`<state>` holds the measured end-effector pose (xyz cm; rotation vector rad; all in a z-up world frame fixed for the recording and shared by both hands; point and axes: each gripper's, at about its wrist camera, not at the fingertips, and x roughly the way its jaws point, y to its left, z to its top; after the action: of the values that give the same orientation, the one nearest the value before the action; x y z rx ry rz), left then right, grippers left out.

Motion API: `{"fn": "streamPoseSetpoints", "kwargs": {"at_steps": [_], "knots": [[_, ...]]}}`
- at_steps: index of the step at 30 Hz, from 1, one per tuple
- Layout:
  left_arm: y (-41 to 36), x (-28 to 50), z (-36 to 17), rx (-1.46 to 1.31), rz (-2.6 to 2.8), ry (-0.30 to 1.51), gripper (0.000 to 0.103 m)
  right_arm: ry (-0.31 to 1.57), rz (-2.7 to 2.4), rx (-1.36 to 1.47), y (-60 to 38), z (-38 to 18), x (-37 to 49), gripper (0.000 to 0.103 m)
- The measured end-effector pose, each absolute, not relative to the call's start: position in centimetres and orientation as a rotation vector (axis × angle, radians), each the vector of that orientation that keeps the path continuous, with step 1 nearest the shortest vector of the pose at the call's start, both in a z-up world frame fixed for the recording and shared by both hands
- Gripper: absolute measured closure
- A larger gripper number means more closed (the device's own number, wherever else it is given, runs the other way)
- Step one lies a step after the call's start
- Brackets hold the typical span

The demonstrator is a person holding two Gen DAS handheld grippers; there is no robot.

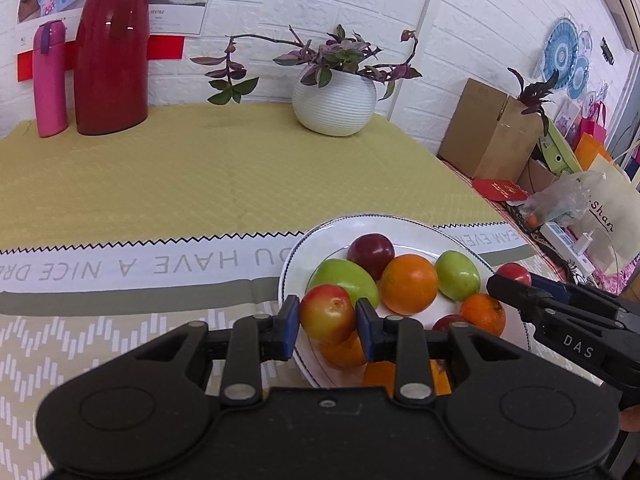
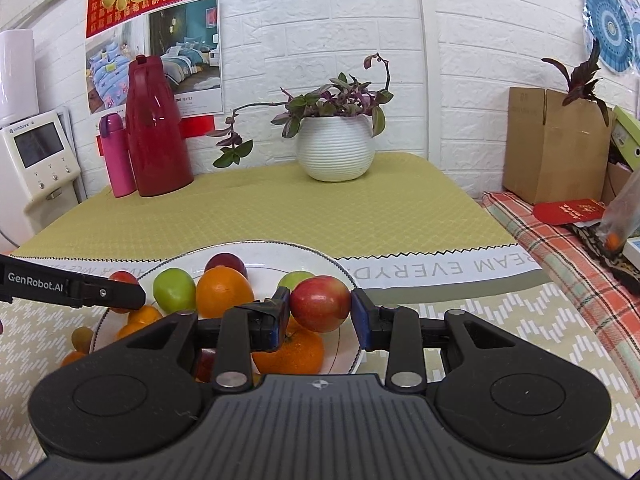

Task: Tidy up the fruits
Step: 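Carry both apples onto the plate and open both tools, then move both tools back from the plate toward the remaining fruit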

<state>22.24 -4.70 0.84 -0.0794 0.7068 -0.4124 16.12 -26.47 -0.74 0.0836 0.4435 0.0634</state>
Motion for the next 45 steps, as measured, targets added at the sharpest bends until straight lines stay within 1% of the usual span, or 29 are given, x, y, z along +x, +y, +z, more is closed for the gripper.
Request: {"fn": "streamPoseSetpoints", "kwargs": {"at_steps": [4,5,6,7,9,11,12,24,29,38,45], "knots": [[-4.9,22.2,0.7,-0.070,-0.419,0.704,0.000,0.444,0.061,0.092,-26.5,-1.0,16.2,0.044],[-5.0,22.1,0.7,-0.070,-0.425,0.701,0.000,0.442,0.058,0.087,-26.4,-0.9,16.1,0.042],[-5.1,22.0,0.8,-0.069,-0.430,0.698,0.000,0.440,0.058,0.080,-26.4,-0.9,16.1,0.034],[-5.1,21.8,0.9,-0.067,-0.436,0.692,0.000,0.438,0.059,0.074,-26.3,-0.8,16.0,0.030],[-5.2,21.3,1.2,-0.059,-0.437,0.676,0.000,0.422,0.064,0.066,-26.1,-0.5,15.6,0.011],[-5.3,20.6,1.6,-0.048,-0.425,0.644,0.000,0.405,0.068,0.056,-25.9,-0.3,15.2,0.002],[-5.3,20.1,1.8,-0.040,-0.423,0.631,0.000,0.402,0.071,0.051,-25.8,-0.2,15.0,0.001],[-4.2,15.0,2.9,-0.055,-0.394,0.620,0.000,0.394,0.099,0.049,-24.5,0.1,10.8,0.000],[-3.2,12.7,2.9,-0.084,-0.356,0.622,0.000,0.417,0.118,0.052,-23.7,-0.2,9.4,0.000],[-0.9,9.2,2.0,-0.118,-0.293,0.647,0.000,0.455,0.196,0.027,-21.3,-0.9,7.3,0.000],[1.1,8.0,1.1,-0.133,-0.237,0.674,0.000,0.466,0.252,0.007,-19.5,-0.7,6.5,0.000]]}}
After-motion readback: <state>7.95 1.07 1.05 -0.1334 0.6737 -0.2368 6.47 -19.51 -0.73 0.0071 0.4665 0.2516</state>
